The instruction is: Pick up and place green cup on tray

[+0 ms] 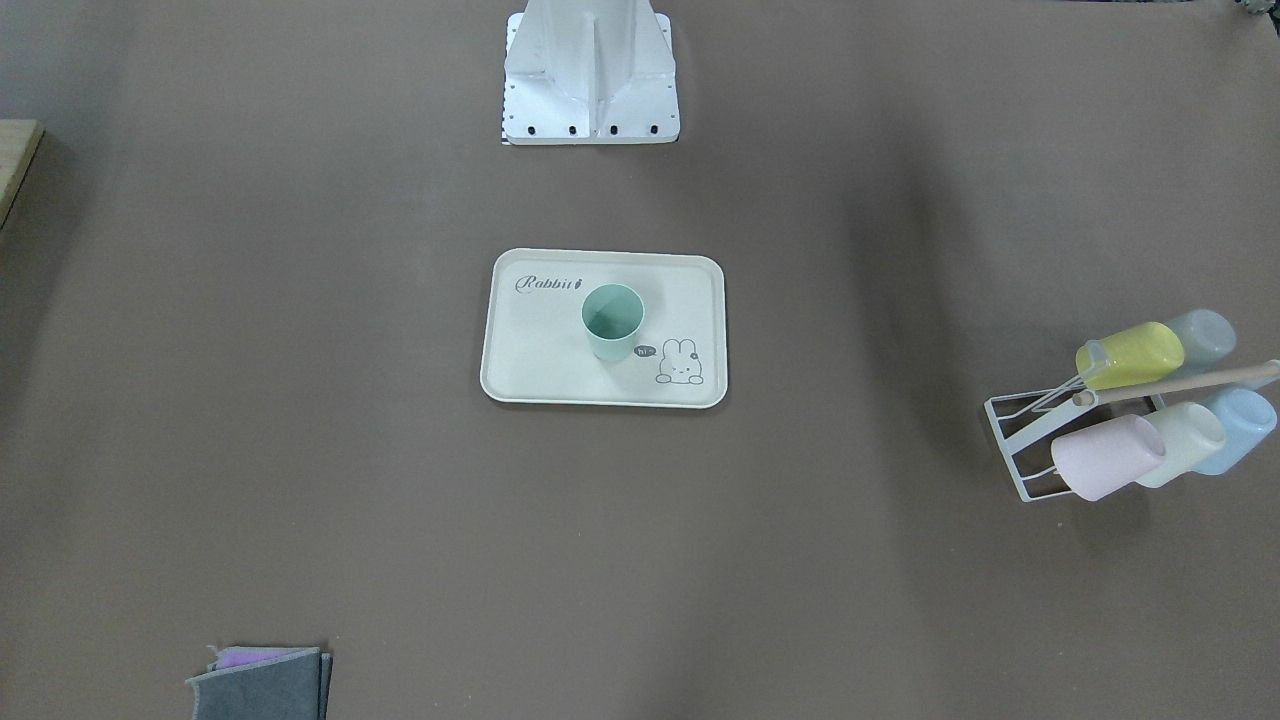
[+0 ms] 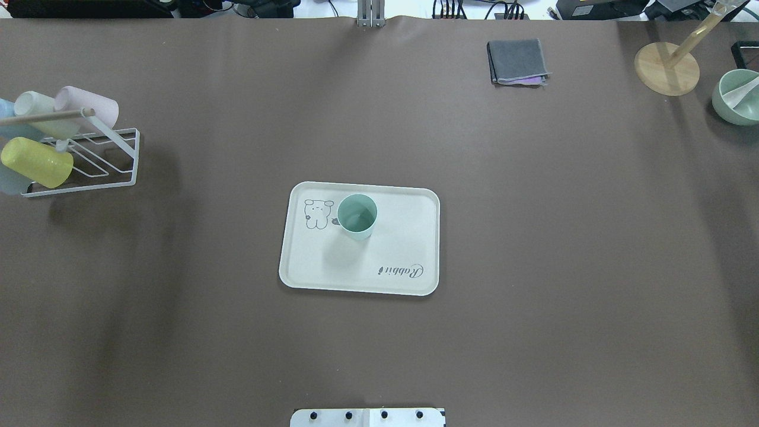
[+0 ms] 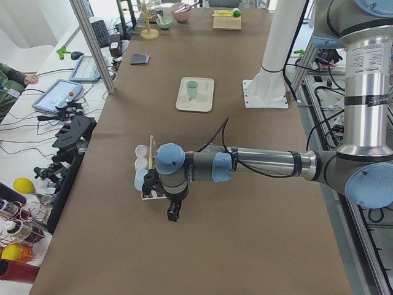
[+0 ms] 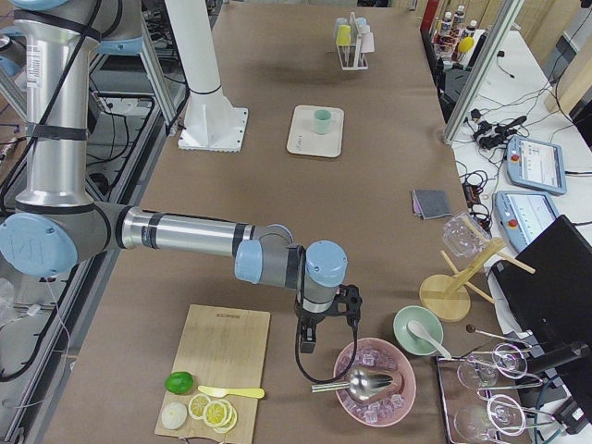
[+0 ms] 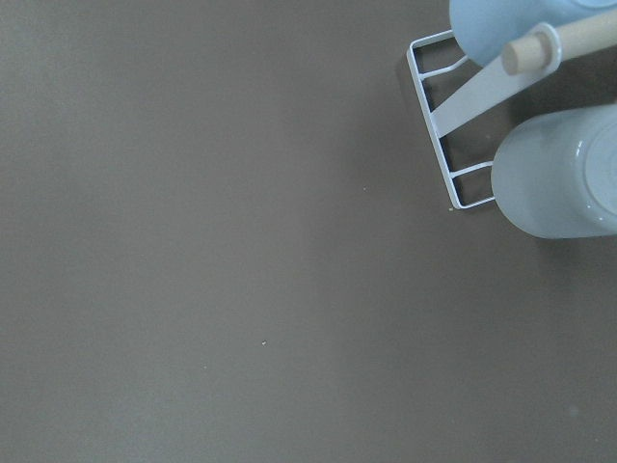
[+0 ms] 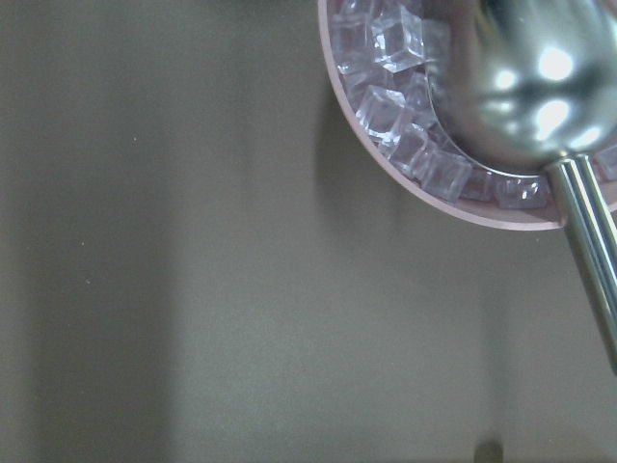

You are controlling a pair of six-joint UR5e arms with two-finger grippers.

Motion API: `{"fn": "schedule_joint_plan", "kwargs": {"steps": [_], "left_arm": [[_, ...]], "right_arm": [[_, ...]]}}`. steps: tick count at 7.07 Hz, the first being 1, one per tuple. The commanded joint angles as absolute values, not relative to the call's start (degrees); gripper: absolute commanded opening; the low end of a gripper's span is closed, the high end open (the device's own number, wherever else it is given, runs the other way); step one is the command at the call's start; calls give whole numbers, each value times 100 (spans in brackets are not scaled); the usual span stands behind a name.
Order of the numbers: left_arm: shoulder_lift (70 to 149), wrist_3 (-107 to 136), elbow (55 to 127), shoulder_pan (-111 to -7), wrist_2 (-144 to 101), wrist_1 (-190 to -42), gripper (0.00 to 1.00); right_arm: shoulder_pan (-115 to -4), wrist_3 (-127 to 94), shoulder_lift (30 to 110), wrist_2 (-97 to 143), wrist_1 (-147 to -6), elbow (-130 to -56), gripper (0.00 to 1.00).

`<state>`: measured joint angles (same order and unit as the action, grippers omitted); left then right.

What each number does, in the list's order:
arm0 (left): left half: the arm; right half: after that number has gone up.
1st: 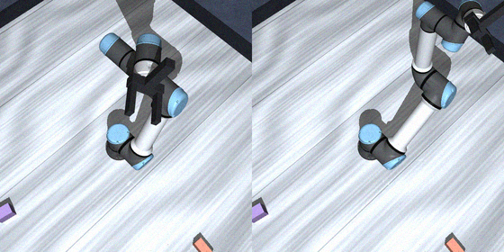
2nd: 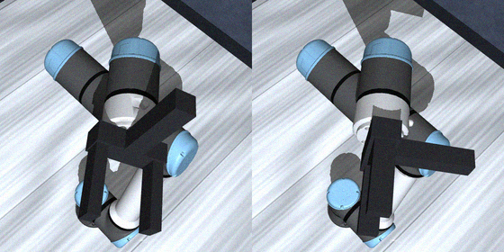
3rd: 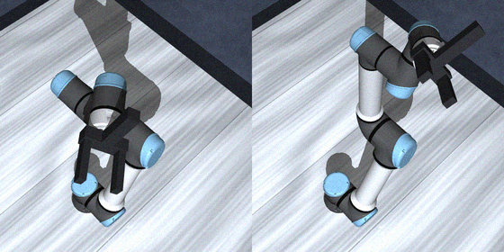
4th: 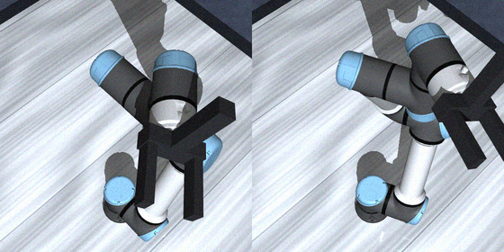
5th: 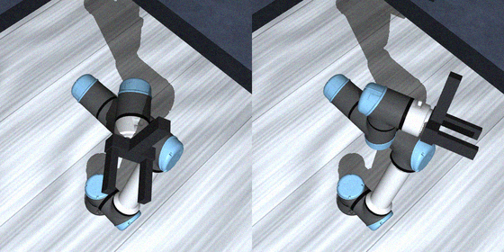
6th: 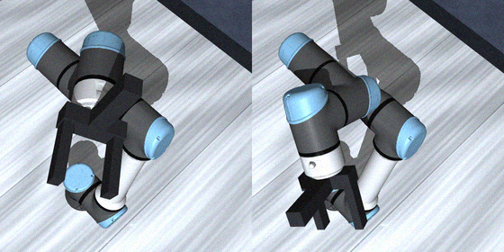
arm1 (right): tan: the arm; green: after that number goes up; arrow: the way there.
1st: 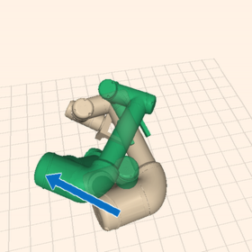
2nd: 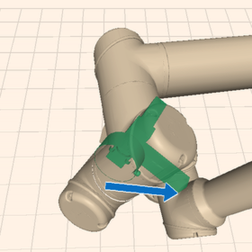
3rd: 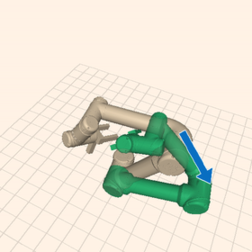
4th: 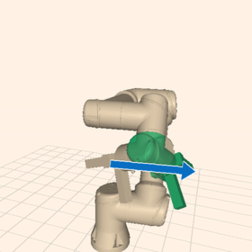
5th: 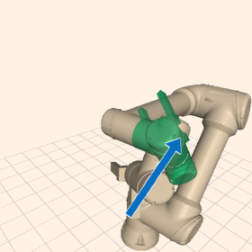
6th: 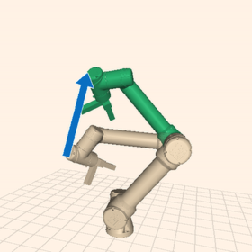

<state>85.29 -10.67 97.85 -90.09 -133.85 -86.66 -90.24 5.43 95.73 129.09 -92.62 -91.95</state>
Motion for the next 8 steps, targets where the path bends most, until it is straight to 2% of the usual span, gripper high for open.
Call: {"fn": "schedule_joint_plan", "kwargs": {"steps": [1,3,6,8], "left_arm": [[8534,-1063,9791,-9009,-13368,-8666,99],[8534,-1063,9791,-9009,-13368,-8666,99],[8525,-1063,9782,-9009,-13368,-8666,99],[8508,-1063,9782,-9009,-13368,-8657,99]], "right_arm": [[-9026,545,9501,12885,-9264,-9176,100],[-9018,545,9466,12867,-9246,-9176,100],[-9026,536,9580,12832,-7983,-8790,100],[-9026,545,9554,12832,-7954,-8815,100]]}}
